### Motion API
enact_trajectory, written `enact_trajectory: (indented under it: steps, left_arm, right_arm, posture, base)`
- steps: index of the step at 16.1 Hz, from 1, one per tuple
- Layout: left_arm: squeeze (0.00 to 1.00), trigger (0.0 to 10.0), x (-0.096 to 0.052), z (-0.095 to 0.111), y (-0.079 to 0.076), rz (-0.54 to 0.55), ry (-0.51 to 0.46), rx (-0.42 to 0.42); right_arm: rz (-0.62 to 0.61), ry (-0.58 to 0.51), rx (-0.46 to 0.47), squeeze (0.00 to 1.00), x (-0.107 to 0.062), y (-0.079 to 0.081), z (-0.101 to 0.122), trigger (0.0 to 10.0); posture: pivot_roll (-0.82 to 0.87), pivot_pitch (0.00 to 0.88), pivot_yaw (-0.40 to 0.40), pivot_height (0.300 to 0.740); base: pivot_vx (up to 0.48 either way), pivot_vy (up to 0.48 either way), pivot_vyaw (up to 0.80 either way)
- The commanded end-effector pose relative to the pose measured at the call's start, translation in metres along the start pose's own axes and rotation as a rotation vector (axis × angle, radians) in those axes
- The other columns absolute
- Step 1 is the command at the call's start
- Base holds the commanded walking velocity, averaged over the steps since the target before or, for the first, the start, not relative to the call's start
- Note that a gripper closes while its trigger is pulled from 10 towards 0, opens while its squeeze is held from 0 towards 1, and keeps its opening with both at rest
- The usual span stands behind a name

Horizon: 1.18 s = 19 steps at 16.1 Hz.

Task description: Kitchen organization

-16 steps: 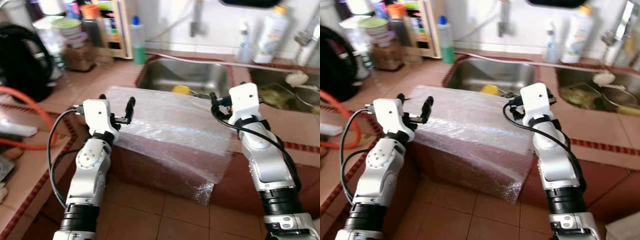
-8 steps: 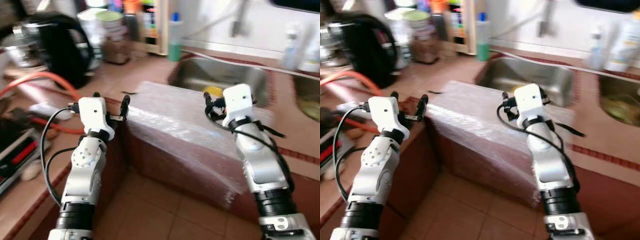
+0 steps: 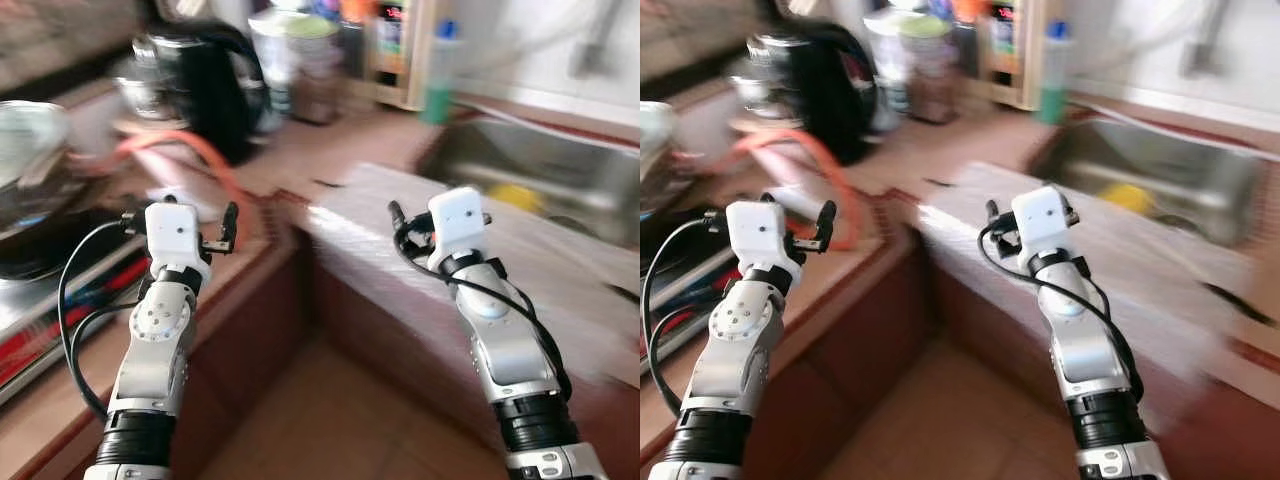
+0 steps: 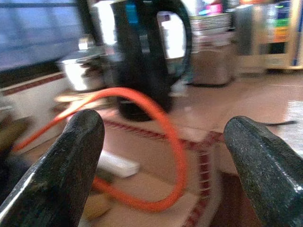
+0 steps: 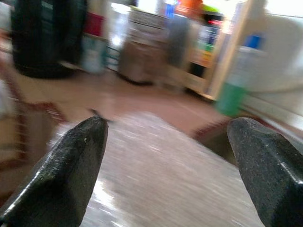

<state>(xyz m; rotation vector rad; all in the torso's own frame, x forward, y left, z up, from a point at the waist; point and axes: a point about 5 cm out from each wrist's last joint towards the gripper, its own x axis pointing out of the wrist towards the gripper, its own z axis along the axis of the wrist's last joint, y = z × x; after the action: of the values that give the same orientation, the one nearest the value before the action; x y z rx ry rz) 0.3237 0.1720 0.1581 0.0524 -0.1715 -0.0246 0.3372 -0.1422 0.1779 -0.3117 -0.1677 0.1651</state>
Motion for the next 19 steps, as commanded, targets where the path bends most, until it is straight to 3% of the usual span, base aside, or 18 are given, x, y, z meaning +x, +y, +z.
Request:
enact_trajectory:
  steps: [1,9,15,19]
  left_arm:
    - [0.00,10.0,-0.004,-0.007,0.001,-0.002,0.027,-0.020]
    - [0.00,10.0,-0.014,-0.012,-0.003,0.066,0.026,-0.012]
    - [0.00,10.0,-0.026,-0.031,-0.009,0.064,0.100,-0.054]
    - [0.00,10.0,-0.025,-0.032,-0.012,0.080,0.095,-0.071]
  right_arm:
    - [0.008,-0.020,-0.007,0.00,0.000,0.000,0.003,10.0]
    - [0.093,-0.031,0.015,0.00,0.003,0.014,0.006,10.0]
    - [0.163,-0.028,0.036,0.00,0.000,0.029,0.002,10.0]
    - [0.215,-0.007,0.030,0.00,-0.002,0.034,-0.003,10.0]
  posture:
    - [-0.26,0.017,0.123,0.740]
    - [-0.23,0.024,0.099,0.740]
    - [-0.23,0.025,0.105,0.740]
    - [-0.22,0.020,0.055,0.740]
  base:
    - [0.000,0.000,0.79]
    - [0.000,0.000,0.79]
    - [0.000,0.000,0.78]
    - [0.000,0.000,0.10]
